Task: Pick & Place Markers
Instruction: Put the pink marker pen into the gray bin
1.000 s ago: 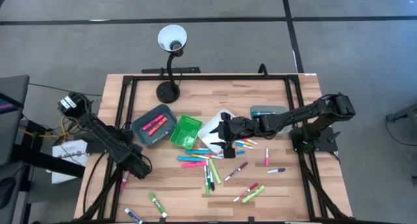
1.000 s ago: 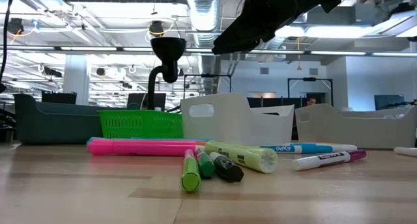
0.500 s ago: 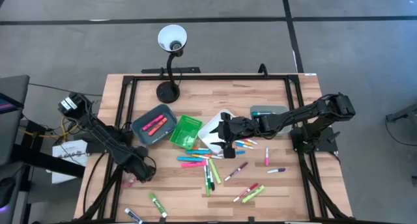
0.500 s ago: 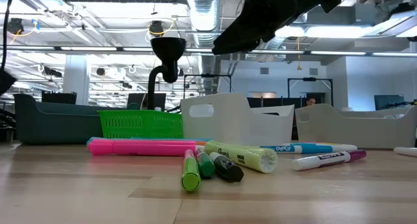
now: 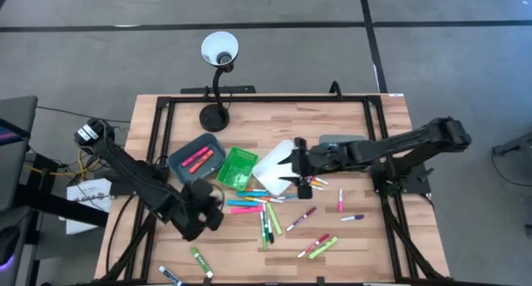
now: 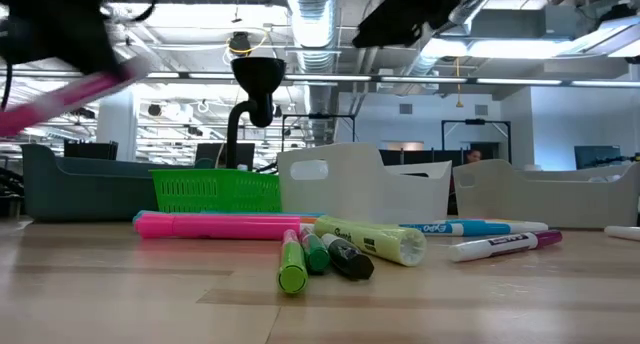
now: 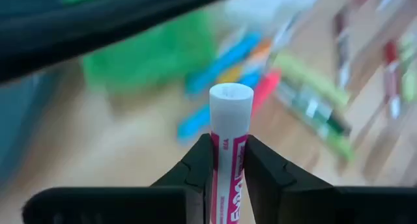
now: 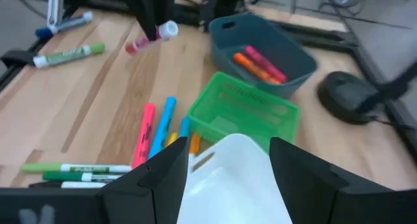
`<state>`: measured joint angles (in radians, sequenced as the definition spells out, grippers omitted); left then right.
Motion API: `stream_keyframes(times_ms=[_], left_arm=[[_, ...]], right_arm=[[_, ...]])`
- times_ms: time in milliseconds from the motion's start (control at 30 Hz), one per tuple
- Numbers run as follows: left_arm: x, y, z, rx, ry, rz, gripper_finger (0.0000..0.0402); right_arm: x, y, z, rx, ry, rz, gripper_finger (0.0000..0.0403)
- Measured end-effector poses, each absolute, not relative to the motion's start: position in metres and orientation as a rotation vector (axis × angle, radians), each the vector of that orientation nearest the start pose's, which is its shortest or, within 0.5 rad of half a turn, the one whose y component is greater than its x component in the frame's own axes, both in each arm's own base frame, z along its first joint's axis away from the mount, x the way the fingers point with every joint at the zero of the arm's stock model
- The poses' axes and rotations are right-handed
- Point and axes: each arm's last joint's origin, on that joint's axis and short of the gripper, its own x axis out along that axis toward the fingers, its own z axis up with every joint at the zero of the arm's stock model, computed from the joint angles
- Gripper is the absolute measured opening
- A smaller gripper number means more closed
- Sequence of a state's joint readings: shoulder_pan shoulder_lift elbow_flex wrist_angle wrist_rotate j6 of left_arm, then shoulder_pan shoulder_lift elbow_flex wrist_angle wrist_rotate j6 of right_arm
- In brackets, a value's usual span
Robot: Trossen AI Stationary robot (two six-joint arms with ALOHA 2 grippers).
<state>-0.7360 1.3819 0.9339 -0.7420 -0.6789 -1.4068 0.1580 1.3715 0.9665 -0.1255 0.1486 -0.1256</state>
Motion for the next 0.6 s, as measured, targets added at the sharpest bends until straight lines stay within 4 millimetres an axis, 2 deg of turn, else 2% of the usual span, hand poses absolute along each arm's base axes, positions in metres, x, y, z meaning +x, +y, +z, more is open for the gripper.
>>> stream_keyframes(times_ms=[133, 233, 433, 600], left_arm=[[0.218, -0.144, 0.239, -0.317, 0.553, 0.537, 0.0066], [0.237, -0.131, 0.246, -0.177, 0.496, 0.532, 0.0068], [0.262, -0.112, 0.256, -0.013, 0.444, 0.469, 0.0068], [0.267, -0.112, 0.249, 0.02, 0.415, 0.357, 0.0067]], right_arm=[[0.28, 0.042, 0.283, -0.17, 0.508, 0.027, 0.0205], [0.282, 0.042, 0.271, -0.178, 0.445, 0.058, 0.0205], [0.311, 0.038, 0.232, -0.143, 0.406, 0.256, 0.0205], [0.339, 0.039, 0.208, -0.139, 0.366, 0.26, 0.0205]])
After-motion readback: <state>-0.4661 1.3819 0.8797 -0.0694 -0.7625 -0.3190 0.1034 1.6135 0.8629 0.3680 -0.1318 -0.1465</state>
